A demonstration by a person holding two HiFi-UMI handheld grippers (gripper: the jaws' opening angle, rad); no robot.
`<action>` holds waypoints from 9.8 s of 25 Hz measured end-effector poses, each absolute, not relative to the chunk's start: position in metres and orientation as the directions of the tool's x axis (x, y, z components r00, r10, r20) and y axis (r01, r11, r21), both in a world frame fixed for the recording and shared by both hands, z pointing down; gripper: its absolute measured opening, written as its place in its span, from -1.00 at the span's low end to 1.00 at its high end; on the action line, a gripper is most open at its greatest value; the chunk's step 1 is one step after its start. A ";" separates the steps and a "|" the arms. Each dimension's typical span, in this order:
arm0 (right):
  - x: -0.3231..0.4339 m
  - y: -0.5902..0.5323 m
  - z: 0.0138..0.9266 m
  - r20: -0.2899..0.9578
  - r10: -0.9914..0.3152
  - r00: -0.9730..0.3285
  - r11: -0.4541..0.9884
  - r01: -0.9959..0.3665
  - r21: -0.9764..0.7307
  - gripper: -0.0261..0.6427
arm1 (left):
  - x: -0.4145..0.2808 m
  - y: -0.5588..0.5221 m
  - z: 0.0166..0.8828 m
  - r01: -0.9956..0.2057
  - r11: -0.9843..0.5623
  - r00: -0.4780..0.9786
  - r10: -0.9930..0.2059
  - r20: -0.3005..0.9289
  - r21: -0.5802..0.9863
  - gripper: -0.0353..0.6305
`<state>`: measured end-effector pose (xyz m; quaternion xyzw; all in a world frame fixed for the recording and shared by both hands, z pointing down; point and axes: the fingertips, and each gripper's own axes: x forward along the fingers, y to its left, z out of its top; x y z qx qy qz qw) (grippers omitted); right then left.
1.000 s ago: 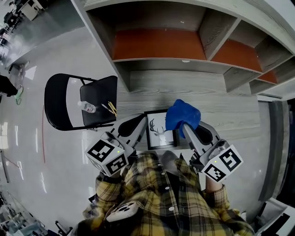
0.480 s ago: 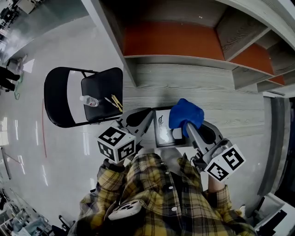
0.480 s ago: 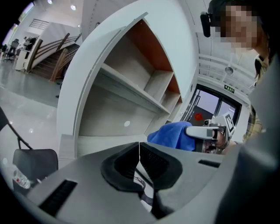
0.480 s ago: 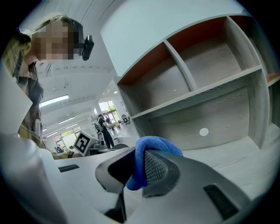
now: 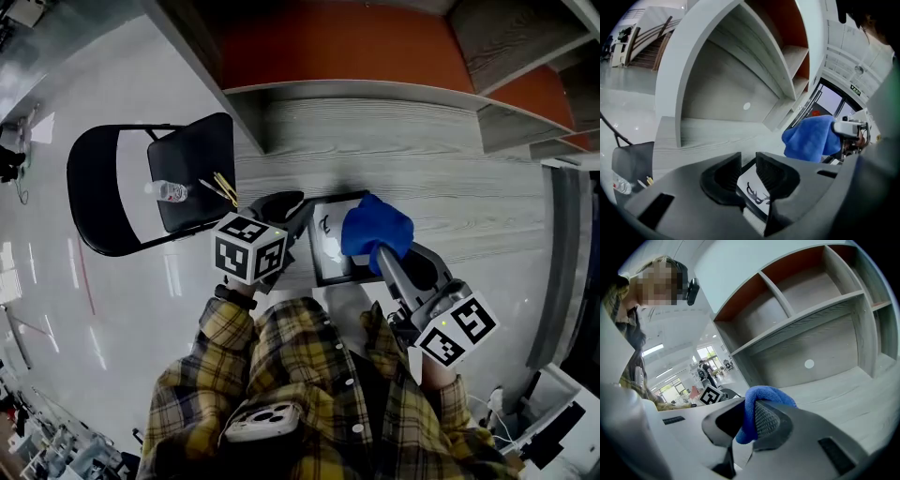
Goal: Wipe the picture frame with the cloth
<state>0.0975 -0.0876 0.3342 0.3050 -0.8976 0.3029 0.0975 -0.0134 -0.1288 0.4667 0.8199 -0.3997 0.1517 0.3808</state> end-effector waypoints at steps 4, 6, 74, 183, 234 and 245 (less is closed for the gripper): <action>0.101 -0.083 0.349 0.371 -0.484 -0.793 0.606 -0.609 -0.511 -0.78 | -0.013 -0.134 0.505 -0.783 -0.371 0.622 -0.484 0.616 0.500 -0.55; 0.101 -0.081 0.355 0.374 -0.477 -0.795 0.597 -0.606 -0.526 -0.78 | -0.014 -0.134 0.522 -0.779 -0.355 0.626 -0.461 0.629 0.516 -0.54; 0.030 -0.037 0.554 0.820 -0.179 -0.544 0.644 -0.694 -0.321 -0.78 | -0.004 -0.131 0.572 -0.773 -0.439 0.611 -0.319 0.725 0.459 -0.54; 0.107 -0.162 0.553 0.756 -0.457 -0.469 0.474 -0.847 -0.239 -0.78 | -0.002 -0.131 0.571 -0.772 -0.442 0.610 -0.317 0.726 0.456 -0.54; 0.120 -0.060 0.353 0.393 -0.656 -0.645 0.488 -0.759 -0.431 -0.78 | -0.019 -0.123 0.449 -0.619 -0.481 0.783 -0.440 0.440 0.621 -0.56; 0.088 -0.058 0.269 0.210 -0.655 -0.726 0.645 -0.681 -0.345 -0.78 | -0.018 -0.061 0.325 -0.525 -0.723 0.849 -0.409 0.335 0.449 -0.88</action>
